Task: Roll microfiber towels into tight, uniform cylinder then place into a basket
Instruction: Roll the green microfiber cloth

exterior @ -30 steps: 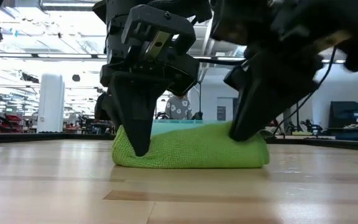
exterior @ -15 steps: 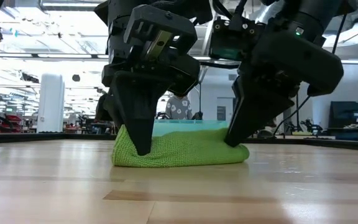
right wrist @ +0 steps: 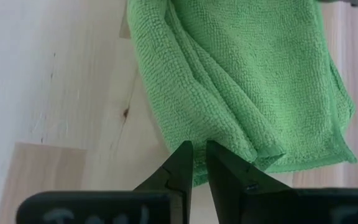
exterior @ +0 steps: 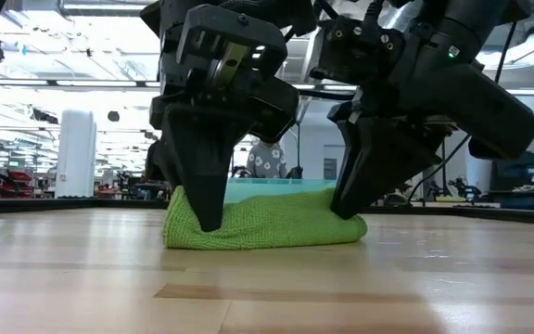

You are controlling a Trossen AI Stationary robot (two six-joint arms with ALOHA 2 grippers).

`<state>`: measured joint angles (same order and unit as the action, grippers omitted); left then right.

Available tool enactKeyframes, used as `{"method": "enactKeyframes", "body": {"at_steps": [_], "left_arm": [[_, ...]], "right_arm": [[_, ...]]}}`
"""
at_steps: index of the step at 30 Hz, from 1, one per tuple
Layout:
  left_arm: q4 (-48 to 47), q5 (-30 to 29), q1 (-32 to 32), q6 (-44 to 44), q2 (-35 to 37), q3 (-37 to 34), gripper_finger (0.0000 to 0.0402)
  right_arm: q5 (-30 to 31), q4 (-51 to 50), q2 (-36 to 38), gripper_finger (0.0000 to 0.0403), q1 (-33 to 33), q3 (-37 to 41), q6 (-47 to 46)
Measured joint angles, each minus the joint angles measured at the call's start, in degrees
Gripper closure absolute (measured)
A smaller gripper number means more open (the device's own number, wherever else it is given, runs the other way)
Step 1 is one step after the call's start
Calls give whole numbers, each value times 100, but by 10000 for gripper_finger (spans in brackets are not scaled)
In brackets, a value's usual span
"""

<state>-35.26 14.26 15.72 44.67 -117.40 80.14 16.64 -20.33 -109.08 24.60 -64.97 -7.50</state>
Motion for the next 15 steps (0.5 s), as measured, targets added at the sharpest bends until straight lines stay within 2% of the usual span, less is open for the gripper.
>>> {"method": "enactKeyframes", "body": {"at_steps": [9, 15], "left_arm": [[-37, 78, 1, -14, 0, 7, 284], [-210, 140, 15, -101, 4, 59, 268]], "right_arm": [[10, 56, -310, 333, -39, -16, 57], [-28, 14, -317, 333, -69, -20, -167]]}}
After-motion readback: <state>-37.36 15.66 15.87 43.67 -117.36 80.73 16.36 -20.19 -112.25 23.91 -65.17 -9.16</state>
